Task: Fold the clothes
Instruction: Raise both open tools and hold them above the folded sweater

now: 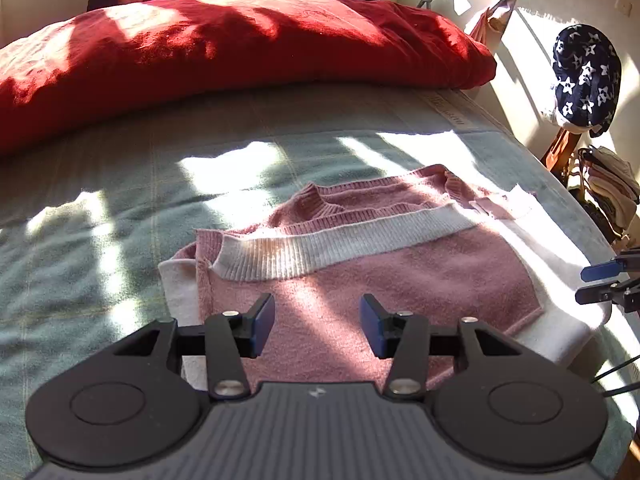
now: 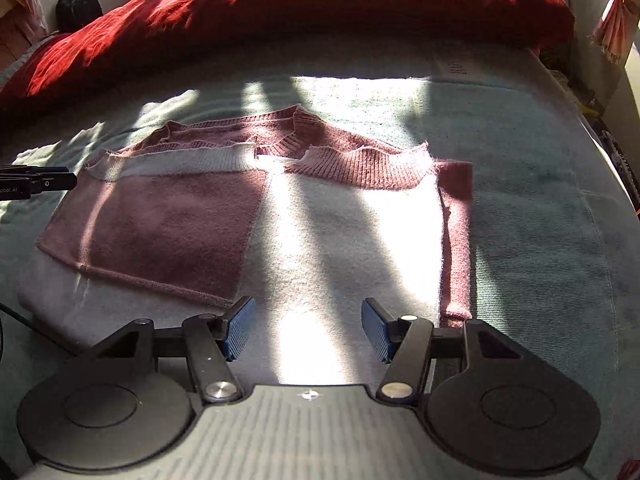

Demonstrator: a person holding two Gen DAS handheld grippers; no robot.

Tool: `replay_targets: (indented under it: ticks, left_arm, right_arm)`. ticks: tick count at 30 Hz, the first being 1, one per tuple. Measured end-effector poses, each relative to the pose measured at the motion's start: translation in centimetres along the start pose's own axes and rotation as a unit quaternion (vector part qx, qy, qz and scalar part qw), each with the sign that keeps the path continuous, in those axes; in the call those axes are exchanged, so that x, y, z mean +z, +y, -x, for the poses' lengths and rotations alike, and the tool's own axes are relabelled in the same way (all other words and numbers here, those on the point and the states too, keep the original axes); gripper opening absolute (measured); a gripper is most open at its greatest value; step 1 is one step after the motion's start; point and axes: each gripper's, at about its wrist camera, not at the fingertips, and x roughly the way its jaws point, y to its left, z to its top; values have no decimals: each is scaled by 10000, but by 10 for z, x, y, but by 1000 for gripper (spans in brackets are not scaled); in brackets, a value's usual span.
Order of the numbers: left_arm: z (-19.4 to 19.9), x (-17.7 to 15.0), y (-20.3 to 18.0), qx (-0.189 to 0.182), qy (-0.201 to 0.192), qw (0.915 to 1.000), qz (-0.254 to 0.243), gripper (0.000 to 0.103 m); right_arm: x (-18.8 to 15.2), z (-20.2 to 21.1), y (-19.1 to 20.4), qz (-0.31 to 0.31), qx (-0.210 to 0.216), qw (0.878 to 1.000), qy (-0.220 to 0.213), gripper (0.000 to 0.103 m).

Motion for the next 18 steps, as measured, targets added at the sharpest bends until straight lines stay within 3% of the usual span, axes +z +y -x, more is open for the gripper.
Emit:
replay_targets:
  ticks: [6,9,11,14,16,18]
  left_arm:
    - [8,-83,-9,80,933,9951,313,48]
    - [20,-76,-13,150,916,9953,288,48]
    - [26,-63,-22,71,678,9976,107,48]
    - [21,-42,-44,-291,303,9989,-221,50]
    - [8,-32,-60,-645,227,9966,-469,57]
    - [-9,-30,-71,-774,289,9944,-665,58]
  right_arm:
    - [-45,-9,-20,27,-147,9986,510,63]
    - [-43,-2,-18,79,-231,9982,543,63]
    - [-35,7,-6,296,-291,9986,331,63]
    - [-22,10,15,307,178,9994,51,63]
    - [-17,5,32,284,706,9971,-30,63]
    - [-16,-5,51,440,993,9941,-58,63]
